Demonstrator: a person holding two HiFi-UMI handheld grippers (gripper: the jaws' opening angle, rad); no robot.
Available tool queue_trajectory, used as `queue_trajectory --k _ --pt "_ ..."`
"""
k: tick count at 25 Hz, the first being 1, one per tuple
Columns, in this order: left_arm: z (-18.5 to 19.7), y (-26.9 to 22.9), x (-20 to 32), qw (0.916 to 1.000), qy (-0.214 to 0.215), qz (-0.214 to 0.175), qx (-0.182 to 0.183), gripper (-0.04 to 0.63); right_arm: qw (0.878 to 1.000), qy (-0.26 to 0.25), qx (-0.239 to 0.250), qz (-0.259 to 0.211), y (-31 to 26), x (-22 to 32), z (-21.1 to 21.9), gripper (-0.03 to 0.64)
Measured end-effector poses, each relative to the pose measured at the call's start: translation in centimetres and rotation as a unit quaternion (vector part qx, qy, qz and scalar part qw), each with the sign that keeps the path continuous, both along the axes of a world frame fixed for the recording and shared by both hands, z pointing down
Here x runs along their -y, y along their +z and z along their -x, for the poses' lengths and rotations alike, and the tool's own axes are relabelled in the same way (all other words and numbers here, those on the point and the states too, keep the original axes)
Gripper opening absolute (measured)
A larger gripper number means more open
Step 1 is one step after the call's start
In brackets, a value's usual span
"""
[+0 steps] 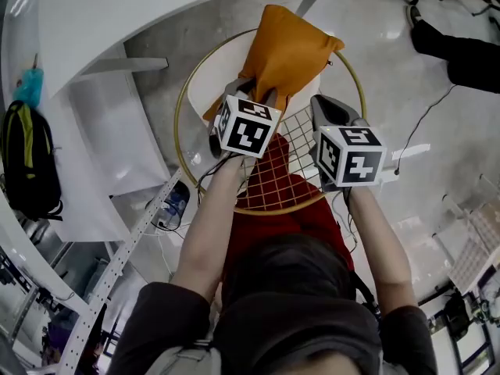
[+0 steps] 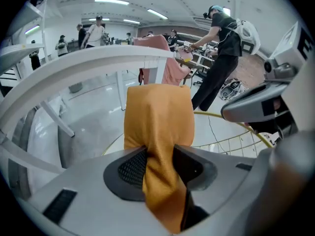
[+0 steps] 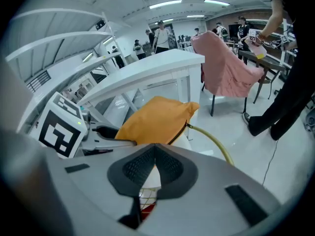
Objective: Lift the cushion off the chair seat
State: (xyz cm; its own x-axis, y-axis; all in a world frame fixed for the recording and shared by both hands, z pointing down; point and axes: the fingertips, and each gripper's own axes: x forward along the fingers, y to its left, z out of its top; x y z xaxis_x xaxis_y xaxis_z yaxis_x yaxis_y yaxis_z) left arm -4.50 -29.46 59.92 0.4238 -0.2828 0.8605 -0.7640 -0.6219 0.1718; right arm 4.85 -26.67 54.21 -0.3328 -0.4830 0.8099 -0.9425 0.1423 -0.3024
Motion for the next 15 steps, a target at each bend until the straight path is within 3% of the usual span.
queue_trajectory --k 15 --pt "-6.5 -14.3 -2.0 0.9888 0.025 -0.117 -0.089 0.179 0.988 0.074 -0.011 -0.138 -11.6 -3.5 -6.7 0.018"
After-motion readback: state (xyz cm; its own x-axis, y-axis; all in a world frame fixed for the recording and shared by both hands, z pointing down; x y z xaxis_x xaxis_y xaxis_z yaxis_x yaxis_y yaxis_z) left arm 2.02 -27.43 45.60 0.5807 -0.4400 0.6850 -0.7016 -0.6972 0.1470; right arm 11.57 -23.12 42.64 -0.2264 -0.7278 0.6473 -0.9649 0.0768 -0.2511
